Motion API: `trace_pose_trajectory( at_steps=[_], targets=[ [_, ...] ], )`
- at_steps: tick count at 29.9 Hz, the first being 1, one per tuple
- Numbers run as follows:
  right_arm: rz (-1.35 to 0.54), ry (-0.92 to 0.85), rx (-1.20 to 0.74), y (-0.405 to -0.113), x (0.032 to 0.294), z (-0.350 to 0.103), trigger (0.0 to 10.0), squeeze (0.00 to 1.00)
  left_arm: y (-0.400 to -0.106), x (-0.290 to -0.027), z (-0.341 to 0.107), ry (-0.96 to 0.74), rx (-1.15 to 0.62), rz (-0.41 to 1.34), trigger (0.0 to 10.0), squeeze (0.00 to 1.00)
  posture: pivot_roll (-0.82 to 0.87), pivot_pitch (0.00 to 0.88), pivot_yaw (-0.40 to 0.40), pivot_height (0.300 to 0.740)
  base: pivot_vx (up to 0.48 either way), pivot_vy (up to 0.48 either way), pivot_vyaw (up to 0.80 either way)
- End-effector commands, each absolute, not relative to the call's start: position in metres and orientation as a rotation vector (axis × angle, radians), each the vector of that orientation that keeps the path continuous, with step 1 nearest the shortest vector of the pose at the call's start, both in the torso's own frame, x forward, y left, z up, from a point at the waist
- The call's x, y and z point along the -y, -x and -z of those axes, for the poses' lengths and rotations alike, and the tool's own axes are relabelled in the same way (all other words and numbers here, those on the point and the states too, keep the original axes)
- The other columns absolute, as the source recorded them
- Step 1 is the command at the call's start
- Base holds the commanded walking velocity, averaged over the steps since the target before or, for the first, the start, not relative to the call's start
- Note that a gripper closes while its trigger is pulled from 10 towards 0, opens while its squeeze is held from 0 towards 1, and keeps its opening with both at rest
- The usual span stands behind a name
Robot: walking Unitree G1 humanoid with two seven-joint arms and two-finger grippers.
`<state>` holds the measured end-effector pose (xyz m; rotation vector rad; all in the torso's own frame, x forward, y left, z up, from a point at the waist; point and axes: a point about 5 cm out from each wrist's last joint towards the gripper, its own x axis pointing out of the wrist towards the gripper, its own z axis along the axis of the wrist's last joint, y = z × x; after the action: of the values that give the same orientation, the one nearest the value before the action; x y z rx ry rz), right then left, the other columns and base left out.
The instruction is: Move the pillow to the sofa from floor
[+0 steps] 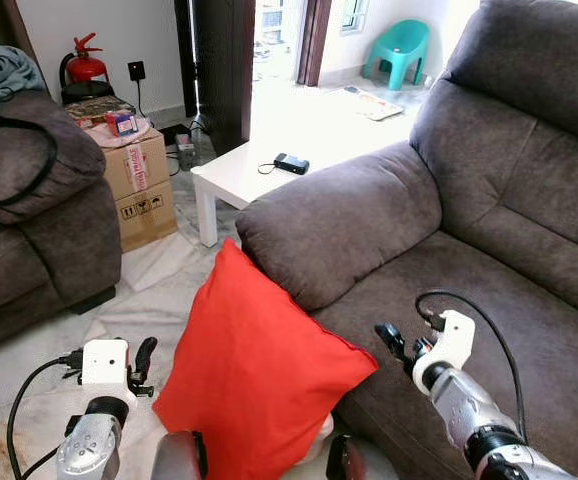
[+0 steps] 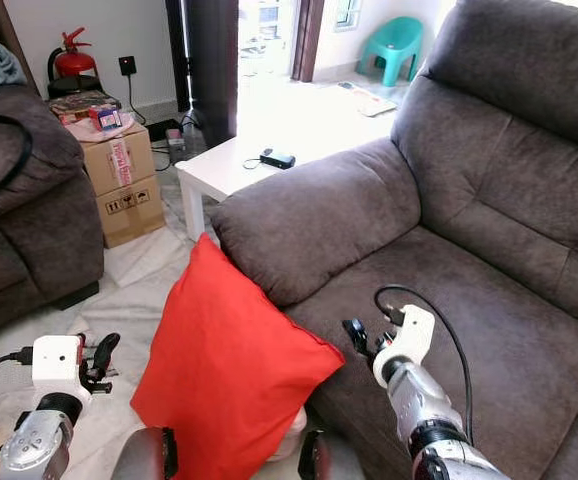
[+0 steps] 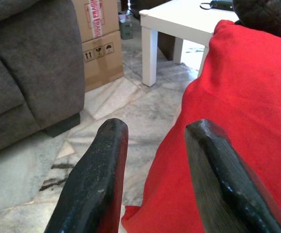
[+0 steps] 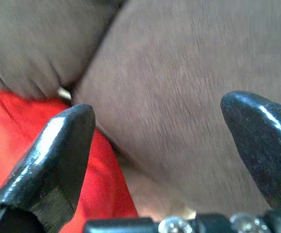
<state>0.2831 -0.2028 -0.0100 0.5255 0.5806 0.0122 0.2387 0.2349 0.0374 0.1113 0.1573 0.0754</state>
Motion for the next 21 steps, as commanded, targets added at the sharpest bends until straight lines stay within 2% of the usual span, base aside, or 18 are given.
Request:
trace_pose_trajectory(
  at_steps=[1, 14, 21],
  targets=[
    [-0.024, -0.547, -0.597, -0.278, 0.206, 0.013, 10.0, 0.0, -0.241, -0.231, -0.036, -0.103, -0.168, -0.055, 10.0, 0.0, 0.08, 0.0, -0.111, 0.593, 0.0, 0.0, 0.0],
    [-0.17, -0.723, -0.514, -0.265, 0.197, 0.018, 10.0, 0.0, -0.245, -0.226, -0.037, -0.094, -0.17, -0.017, 10.0, 0.0, 0.07, 0.0, -0.09, 0.593, 0.0, 0.0, 0.0],
    [-0.172, -0.731, -0.513, -0.256, 0.194, 0.025, 10.0, 0.0, -0.246, -0.224, -0.039, -0.099, -0.166, 0.001, 10.0, 0.0, 0.07, 0.0, -0.088, 0.593, 0.0, 0.0, 0.0]
  ],
)
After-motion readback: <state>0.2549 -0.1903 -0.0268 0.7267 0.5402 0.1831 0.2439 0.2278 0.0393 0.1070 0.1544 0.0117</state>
